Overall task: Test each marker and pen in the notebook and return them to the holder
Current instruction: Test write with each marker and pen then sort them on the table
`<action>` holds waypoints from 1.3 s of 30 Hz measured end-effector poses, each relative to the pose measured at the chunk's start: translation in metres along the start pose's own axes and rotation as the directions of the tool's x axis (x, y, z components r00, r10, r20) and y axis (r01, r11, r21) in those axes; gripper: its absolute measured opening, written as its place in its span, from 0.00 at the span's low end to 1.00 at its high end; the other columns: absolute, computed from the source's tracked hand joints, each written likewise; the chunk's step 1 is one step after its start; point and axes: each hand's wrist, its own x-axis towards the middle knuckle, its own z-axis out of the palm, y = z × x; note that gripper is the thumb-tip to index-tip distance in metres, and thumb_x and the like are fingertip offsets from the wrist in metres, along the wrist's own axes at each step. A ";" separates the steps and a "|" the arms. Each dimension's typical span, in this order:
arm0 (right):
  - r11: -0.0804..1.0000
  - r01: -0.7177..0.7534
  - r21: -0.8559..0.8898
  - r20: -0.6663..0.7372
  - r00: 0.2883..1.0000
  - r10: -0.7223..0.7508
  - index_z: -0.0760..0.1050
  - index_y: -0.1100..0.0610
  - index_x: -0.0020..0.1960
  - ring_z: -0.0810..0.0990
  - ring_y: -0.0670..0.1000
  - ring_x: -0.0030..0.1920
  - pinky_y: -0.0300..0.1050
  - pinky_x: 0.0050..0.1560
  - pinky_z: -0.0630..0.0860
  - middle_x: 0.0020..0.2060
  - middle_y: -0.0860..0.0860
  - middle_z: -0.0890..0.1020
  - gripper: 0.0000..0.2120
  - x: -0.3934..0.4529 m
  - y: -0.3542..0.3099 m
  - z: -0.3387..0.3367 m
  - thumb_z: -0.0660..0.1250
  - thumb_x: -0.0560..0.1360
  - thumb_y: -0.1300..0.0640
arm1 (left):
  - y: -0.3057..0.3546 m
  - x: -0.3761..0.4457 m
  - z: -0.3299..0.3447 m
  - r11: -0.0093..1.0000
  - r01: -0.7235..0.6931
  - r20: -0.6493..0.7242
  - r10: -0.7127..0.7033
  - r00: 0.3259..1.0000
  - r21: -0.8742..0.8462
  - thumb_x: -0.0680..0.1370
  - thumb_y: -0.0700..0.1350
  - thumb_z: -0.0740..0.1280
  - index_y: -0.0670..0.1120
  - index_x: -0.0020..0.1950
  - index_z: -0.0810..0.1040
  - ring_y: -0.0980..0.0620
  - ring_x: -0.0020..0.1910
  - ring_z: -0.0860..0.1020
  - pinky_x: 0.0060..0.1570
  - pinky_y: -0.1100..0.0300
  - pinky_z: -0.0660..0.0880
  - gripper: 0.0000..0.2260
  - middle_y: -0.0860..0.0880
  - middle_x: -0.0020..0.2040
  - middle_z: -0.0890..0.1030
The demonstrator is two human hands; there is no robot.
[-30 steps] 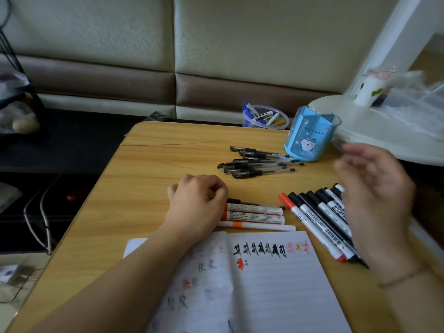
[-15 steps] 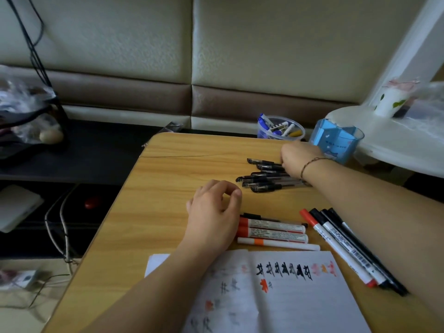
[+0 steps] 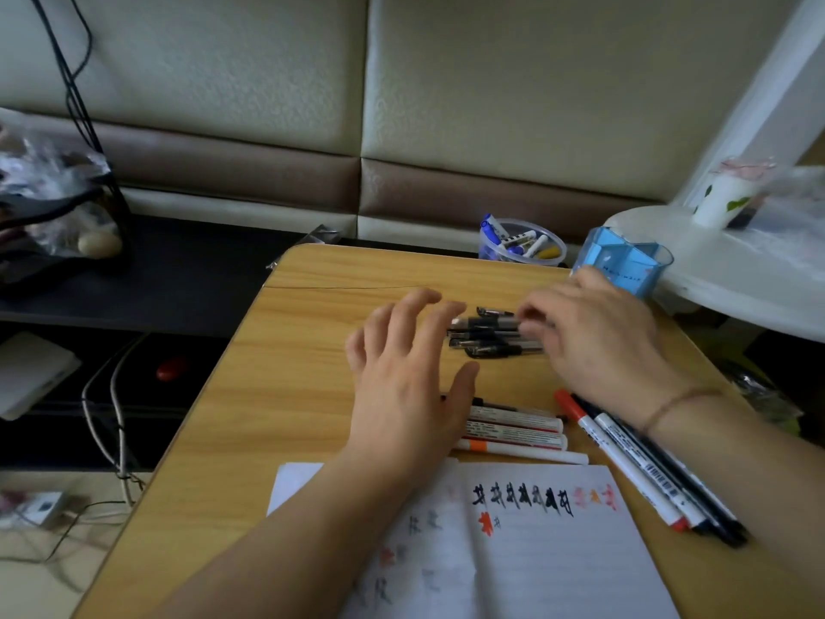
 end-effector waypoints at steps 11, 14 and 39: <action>0.161 -0.247 0.956 0.162 0.897 0.412 0.81 0.49 0.42 0.81 0.48 0.37 0.45 0.39 0.77 0.35 0.49 0.82 0.23 -0.107 -0.027 -0.029 0.79 0.55 0.37 | 0.016 -0.003 -0.005 0.831 -0.508 0.108 0.540 0.835 -0.229 0.83 0.47 0.58 0.41 0.53 0.77 0.46 0.39 0.72 0.42 0.53 0.70 0.12 0.47 0.41 0.76; -0.074 -0.281 0.957 0.290 0.918 0.270 0.80 0.51 0.39 0.79 0.49 0.32 0.43 0.35 0.76 0.31 0.53 0.81 0.15 -0.113 -0.034 -0.015 0.79 0.58 0.46 | 0.022 -0.007 -0.005 0.774 -0.565 0.165 0.620 0.767 -0.285 0.83 0.47 0.58 0.40 0.52 0.79 0.44 0.36 0.73 0.40 0.53 0.71 0.14 0.46 0.39 0.76; 0.221 -0.292 0.930 0.222 0.929 0.295 0.69 0.54 0.31 0.70 0.53 0.21 0.44 0.24 0.66 0.20 0.54 0.73 0.18 -0.125 -0.048 0.005 0.74 0.71 0.50 | 0.013 -0.009 0.002 0.819 -0.237 0.131 0.352 0.927 -0.523 0.80 0.35 0.61 0.49 0.69 0.68 0.52 0.50 0.79 0.50 0.59 0.76 0.19 0.50 0.50 0.79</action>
